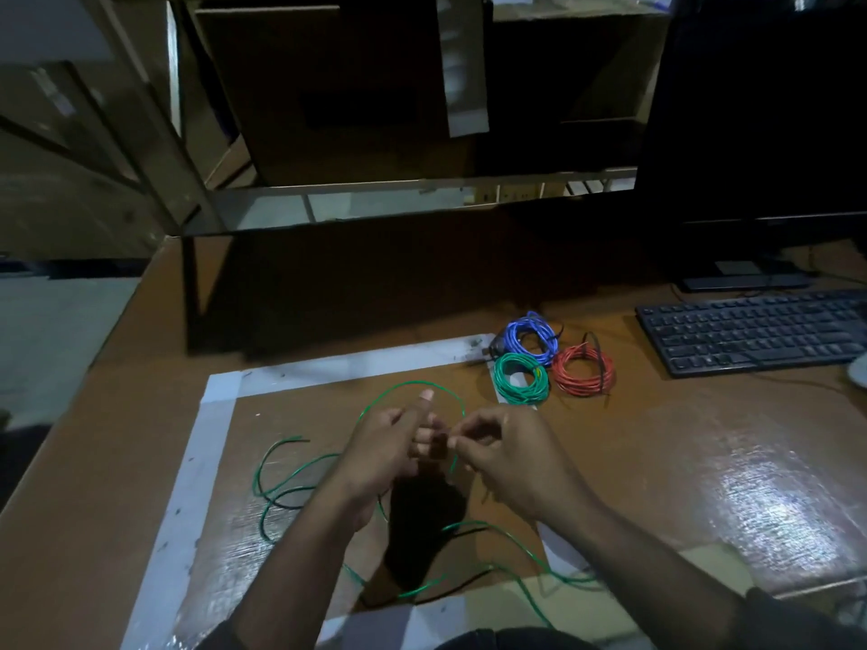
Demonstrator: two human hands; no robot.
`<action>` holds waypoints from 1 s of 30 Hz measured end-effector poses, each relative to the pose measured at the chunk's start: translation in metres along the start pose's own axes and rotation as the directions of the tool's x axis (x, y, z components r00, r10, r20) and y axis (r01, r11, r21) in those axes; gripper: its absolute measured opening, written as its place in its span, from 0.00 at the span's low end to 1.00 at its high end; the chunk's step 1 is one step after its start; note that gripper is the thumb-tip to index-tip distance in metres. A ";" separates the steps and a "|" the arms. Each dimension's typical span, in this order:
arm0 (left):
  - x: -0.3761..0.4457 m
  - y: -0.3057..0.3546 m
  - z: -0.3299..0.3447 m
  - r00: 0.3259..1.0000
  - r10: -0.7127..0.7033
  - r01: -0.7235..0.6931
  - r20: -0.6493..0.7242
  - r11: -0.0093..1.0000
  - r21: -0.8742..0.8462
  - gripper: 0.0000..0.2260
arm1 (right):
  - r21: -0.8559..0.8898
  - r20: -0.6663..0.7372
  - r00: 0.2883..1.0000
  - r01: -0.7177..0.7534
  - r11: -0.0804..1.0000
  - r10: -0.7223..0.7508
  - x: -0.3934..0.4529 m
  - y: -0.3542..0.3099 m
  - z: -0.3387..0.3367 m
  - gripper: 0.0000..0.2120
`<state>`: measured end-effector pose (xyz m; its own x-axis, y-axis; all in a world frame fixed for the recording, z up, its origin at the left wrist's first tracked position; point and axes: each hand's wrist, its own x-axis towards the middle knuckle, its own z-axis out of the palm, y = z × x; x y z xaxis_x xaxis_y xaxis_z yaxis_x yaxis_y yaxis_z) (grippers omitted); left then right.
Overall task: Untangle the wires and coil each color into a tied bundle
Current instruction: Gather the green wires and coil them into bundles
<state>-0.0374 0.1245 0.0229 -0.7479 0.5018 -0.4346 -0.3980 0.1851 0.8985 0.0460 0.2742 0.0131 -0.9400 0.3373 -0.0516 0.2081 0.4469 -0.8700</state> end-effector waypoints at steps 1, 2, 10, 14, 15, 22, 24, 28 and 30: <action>-0.004 0.002 0.001 1.000 0.007 -0.006 0.023 1.000 -0.028 0.19 | -0.036 0.015 0.997 0.072 0.997 -0.072 -0.002 -0.007 0.002 0.02; -0.007 0.005 0.000 0.998 0.034 -0.031 0.045 0.998 -0.055 0.17 | -0.067 0.040 0.989 0.144 0.987 -0.142 -0.004 -0.015 0.004 0.02; -0.018 0.020 -0.027 0.985 0.172 -0.172 -0.017 0.985 0.018 0.17 | 0.139 -0.009 0.955 0.295 0.945 -0.296 -0.012 -0.045 0.011 0.08; -0.023 0.022 -0.043 0.997 0.071 -0.071 0.010 0.997 -0.032 0.17 | 0.341 -0.290 0.950 0.215 0.915 -0.115 0.006 -0.040 0.009 0.09; -0.026 0.023 -0.047 0.997 0.060 -0.059 0.057 0.998 -0.024 0.17 | 0.367 -0.318 0.945 0.194 0.910 -0.074 0.012 -0.039 0.009 0.09; -0.058 0.047 -0.058 0.872 0.089 -0.048 0.480 0.994 -0.098 0.17 | 0.469 0.296 0.929 0.060 0.881 -0.221 0.022 -0.056 0.038 0.23; -0.058 0.054 -0.065 0.847 0.124 -0.037 0.517 0.984 -0.176 0.16 | 0.545 0.407 0.873 0.004 0.838 -0.269 0.015 -0.067 0.053 0.15; -0.053 0.069 -0.090 0.877 0.226 -0.048 0.424 0.919 -0.391 0.14 | 0.624 0.337 0.922 -0.068 0.778 -0.190 0.005 -0.072 0.080 0.04; -0.051 0.077 -0.105 0.913 0.294 -0.143 0.282 0.879 -0.455 0.14 | 0.681 0.295 0.953 -0.155 0.716 -0.074 0.003 -0.069 0.087 0.06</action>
<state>-0.0855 0.0246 0.1073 -0.6506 0.7506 -0.1155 -0.4848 -0.2935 0.8239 0.0054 0.1725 0.0307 -0.9907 0.0435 -0.1291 0.1106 -0.2963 -0.9487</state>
